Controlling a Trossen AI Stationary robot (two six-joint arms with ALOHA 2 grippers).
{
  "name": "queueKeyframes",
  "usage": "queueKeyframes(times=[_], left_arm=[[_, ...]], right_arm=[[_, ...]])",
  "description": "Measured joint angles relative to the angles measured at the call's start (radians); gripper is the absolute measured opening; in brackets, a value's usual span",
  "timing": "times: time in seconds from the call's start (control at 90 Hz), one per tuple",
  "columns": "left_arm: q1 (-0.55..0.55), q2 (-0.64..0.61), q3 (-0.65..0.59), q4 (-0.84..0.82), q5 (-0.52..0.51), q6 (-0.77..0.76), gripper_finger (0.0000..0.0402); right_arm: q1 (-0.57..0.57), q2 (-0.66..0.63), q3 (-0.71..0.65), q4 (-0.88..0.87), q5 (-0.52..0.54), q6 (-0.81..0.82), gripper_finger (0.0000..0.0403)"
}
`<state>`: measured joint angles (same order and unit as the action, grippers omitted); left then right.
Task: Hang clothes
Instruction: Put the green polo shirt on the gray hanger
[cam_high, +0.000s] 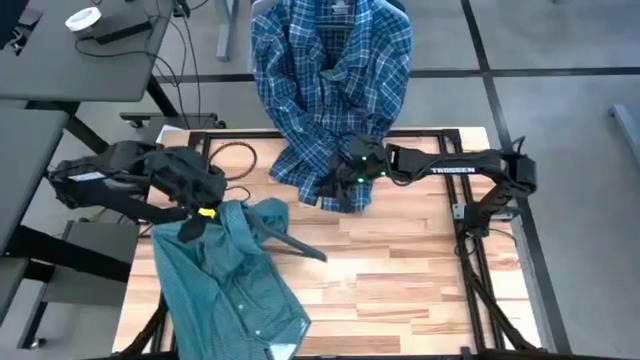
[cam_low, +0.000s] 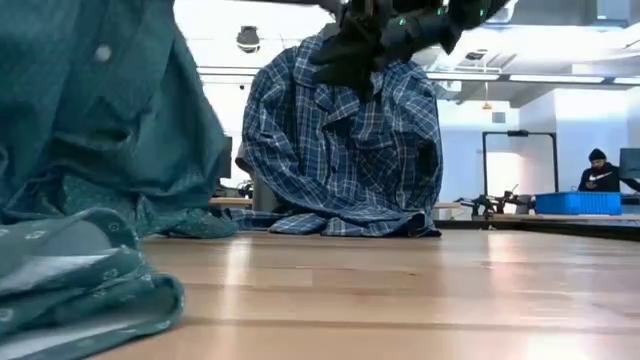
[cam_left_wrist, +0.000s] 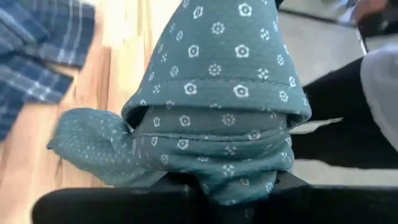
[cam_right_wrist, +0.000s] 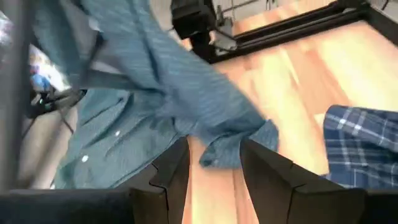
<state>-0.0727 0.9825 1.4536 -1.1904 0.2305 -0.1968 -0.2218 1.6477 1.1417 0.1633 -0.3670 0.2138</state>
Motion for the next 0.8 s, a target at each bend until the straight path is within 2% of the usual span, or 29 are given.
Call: queueKeyframes(times=[0.178,0.244,0.356,0.533,0.678,0.8], left_arm=[[0.000,0.001,0.044,-0.002,-0.036,-0.007,0.0025],[0.000,0.001,0.051,0.003,-0.035,-0.008,0.0025],[0.000,0.001,0.052,0.005,-0.035,-0.010,0.0025],[0.000,0.001,0.052,0.042,-0.034,-0.017,0.0025],[0.000,0.001,0.052,0.050,-0.033,-0.029,0.0025],[0.000,0.001,0.052,0.054,-0.027,-0.040,0.0025]], right_arm=[[0.093,0.196,-0.005,0.433,0.007,0.082,0.0132],[0.134,0.285,0.018,0.575,0.059,0.085,0.0132],[0.194,0.394,0.068,0.674,0.138,0.076,0.0136],[0.256,0.521,0.202,0.665,0.264,0.040,0.0160],[0.259,0.597,0.333,0.583,0.303,0.039,0.0186],[0.254,0.601,0.392,0.469,0.322,0.004,0.0205]])
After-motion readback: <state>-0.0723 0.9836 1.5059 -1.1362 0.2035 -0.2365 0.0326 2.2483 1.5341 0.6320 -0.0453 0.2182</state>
